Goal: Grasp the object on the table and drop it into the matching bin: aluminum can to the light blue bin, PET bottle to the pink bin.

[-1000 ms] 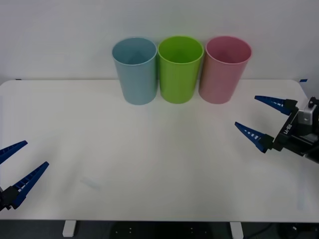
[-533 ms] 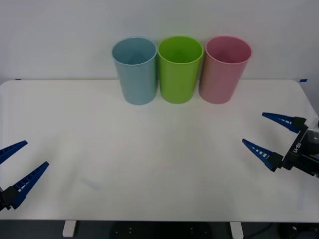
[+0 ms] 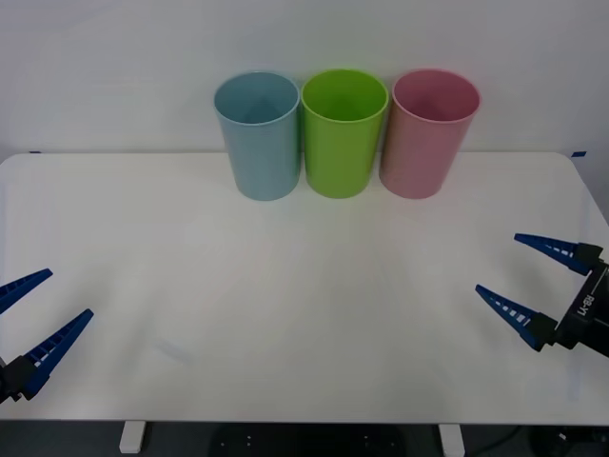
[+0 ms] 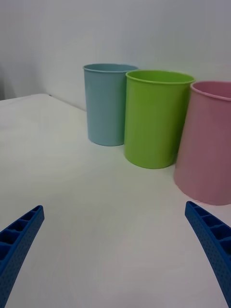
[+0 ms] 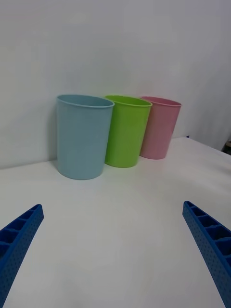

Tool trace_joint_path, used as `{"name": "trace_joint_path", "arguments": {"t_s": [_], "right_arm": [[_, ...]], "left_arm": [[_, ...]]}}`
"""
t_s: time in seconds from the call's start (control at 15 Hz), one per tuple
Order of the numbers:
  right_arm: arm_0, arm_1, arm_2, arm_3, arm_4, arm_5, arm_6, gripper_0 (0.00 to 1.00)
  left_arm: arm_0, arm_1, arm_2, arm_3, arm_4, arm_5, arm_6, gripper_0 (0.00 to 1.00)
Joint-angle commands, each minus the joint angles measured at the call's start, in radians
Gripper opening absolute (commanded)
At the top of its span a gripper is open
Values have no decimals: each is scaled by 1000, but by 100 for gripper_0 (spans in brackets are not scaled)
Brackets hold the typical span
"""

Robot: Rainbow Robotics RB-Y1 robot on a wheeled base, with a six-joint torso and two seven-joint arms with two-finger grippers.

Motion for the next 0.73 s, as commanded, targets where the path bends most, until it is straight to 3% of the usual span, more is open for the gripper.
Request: {"name": "trace_joint_path", "arguments": {"t_s": [0.07,0.73], "right_arm": [[16,0,-8,-1,-6,-5,-3,100],[53,0,-18,-1,-25,-14,0,100]], "left_arm": [[0,0,0,0,0,0,0,100],[0,0,0,0,0,0,0,100]]}}
